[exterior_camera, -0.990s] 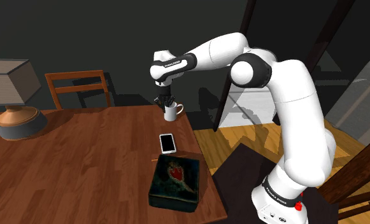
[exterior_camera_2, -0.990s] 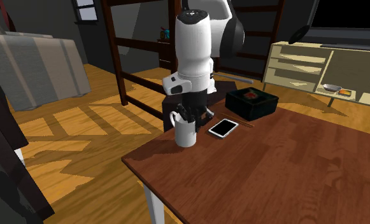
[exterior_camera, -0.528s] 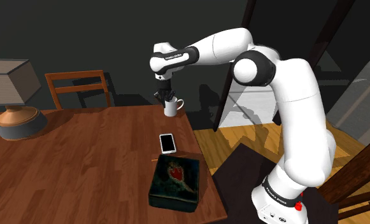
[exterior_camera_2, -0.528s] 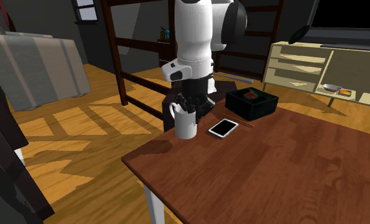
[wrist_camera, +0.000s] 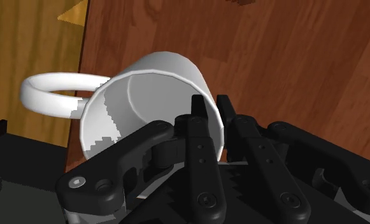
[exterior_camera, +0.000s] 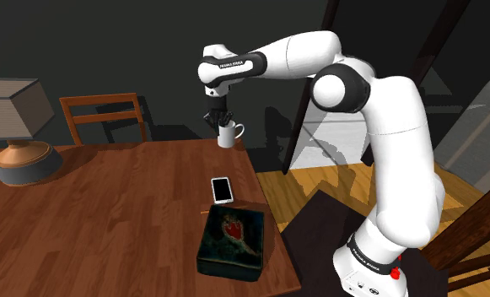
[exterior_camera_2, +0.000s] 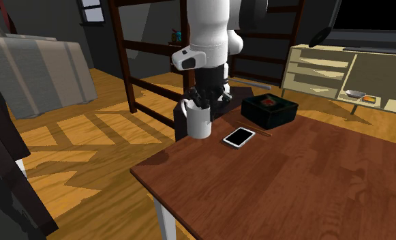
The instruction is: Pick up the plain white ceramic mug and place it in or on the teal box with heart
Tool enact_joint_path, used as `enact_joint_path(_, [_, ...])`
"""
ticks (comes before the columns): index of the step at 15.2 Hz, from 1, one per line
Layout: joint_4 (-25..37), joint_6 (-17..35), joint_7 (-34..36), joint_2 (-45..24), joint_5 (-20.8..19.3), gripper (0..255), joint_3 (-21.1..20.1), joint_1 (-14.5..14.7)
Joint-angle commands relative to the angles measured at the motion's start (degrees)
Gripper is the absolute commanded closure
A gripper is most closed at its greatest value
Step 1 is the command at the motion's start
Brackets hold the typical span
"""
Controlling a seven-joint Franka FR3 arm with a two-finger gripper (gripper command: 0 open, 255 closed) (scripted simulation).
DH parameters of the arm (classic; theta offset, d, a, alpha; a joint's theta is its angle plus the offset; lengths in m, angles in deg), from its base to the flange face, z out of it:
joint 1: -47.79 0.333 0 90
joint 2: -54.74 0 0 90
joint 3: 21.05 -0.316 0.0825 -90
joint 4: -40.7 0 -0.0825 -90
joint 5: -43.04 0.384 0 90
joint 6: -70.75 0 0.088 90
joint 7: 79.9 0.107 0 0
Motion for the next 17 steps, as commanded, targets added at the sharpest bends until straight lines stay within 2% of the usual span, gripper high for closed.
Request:
enact_joint_path(1, [1.0,-1.5,0.0,0.6,0.0,255,0.0,0.0])
enact_joint_path(13, [8.2,-9.7,0.2,1.5,0.0,255,-0.1,0.1])
enact_joint_path(17, [-6.7,-4.5,2.7,11.2,0.5,255,-1.0,1.7])
